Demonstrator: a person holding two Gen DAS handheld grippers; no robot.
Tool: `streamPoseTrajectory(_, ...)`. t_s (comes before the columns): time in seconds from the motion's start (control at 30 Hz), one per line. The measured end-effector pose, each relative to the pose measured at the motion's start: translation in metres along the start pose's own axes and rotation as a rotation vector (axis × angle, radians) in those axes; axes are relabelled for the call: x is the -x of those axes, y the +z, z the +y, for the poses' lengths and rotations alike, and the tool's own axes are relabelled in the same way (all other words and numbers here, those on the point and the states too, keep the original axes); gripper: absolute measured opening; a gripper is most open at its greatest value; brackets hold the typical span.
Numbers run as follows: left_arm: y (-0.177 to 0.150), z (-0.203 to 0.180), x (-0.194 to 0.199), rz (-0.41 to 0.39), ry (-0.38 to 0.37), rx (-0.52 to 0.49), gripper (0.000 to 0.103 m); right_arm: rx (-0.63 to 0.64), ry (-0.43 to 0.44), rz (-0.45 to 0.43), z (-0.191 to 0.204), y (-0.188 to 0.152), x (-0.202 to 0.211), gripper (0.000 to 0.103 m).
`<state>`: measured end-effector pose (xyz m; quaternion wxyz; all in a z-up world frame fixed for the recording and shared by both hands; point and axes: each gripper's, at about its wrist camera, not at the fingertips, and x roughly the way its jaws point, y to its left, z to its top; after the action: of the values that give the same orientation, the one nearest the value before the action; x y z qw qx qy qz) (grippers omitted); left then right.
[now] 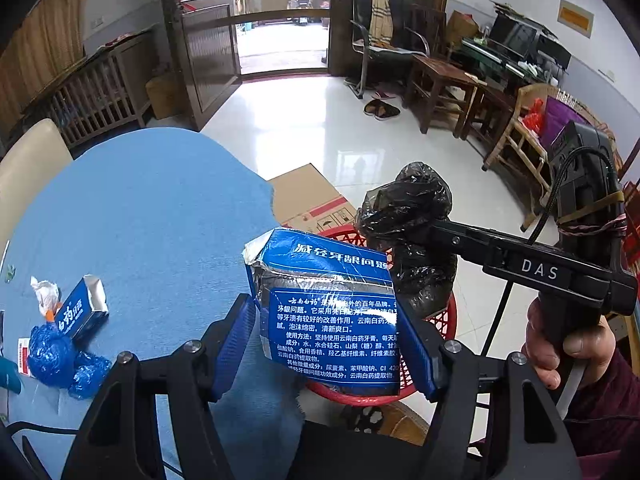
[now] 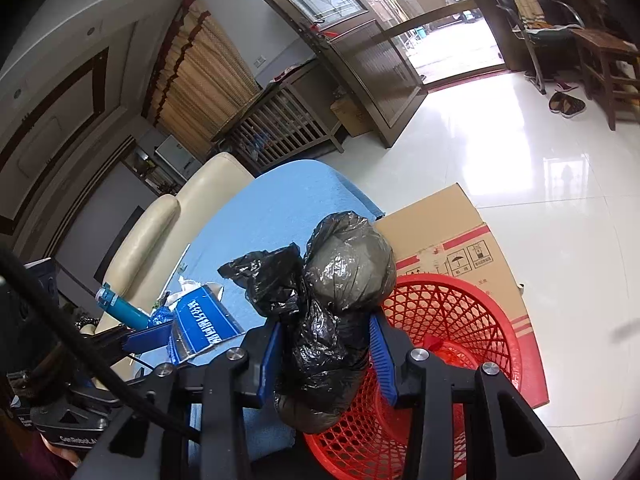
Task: Collect trash
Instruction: 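Carry both items over the wastebasket and open both tools to drop them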
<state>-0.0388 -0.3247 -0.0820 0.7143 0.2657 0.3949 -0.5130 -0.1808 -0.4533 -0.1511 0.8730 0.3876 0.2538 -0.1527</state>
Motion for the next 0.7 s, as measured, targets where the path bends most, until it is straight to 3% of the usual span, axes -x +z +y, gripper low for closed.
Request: streamPoseTrajectory(0.7,-0.002,-0.003,-0.025,0.073,-0.004,0.024,0.071,-0.062,0.002,0.093,-0.017,-0.004,-0.018,0.047)
